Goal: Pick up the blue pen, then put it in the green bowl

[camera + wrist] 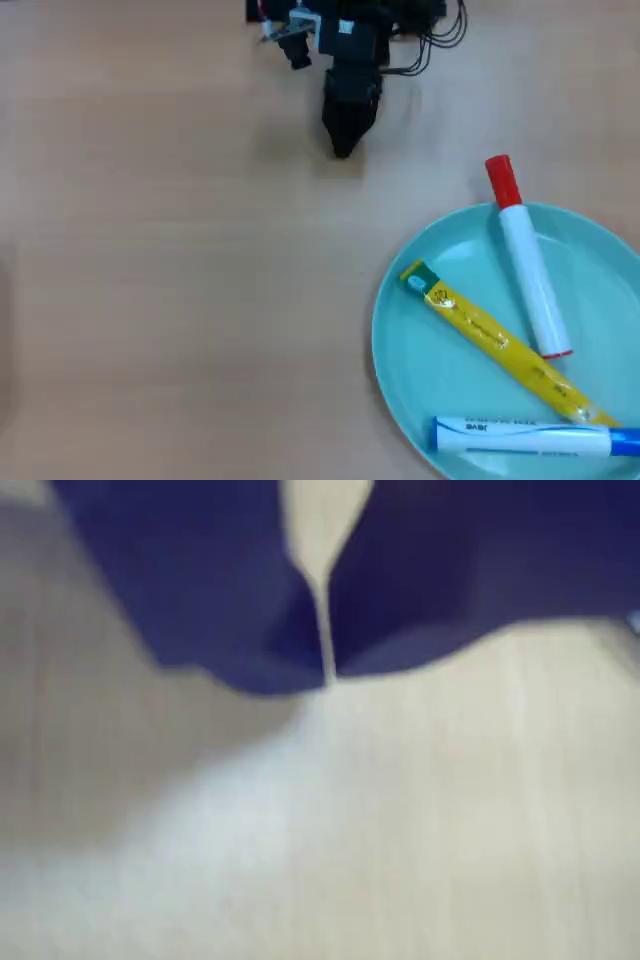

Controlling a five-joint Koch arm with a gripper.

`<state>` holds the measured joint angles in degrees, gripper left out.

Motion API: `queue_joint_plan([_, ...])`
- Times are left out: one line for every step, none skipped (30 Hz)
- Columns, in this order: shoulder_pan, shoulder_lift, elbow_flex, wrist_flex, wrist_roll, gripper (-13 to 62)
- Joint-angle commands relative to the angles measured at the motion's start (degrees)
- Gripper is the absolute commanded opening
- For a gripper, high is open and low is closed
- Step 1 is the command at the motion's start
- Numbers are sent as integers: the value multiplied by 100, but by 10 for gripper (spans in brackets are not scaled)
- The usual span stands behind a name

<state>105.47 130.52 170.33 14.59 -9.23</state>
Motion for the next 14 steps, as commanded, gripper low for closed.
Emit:
queue_joint_plan([70, 545, 272, 62, -185, -68])
queue_joint_plan([79, 545, 404, 62, -185, -68])
queue_joint_plan([88, 545, 562, 62, -185, -68])
queue_joint_plan([114, 554, 721, 62, -176, -68])
queue_joint_plan([114, 554, 853, 62, -167, -68])
queue_joint_plan([114, 554, 940, 62, -132, -68])
queue_joint_plan([114, 562, 958, 62, -114, -68])
queue_joint_plan([105, 562, 958, 62, -114, -68])
queue_joint_plan([97, 562, 958, 53, -114, -68])
queue_joint_plan([97, 562, 958, 53, -114, -69])
queue_joint_plan([97, 562, 958, 53, -114, -68])
queue_joint_plan([97, 554, 958, 53, -114, -69])
queue_joint_plan([97, 554, 958, 53, -114, -69])
queue_joint_plan([97, 562, 958, 53, -114, -69])
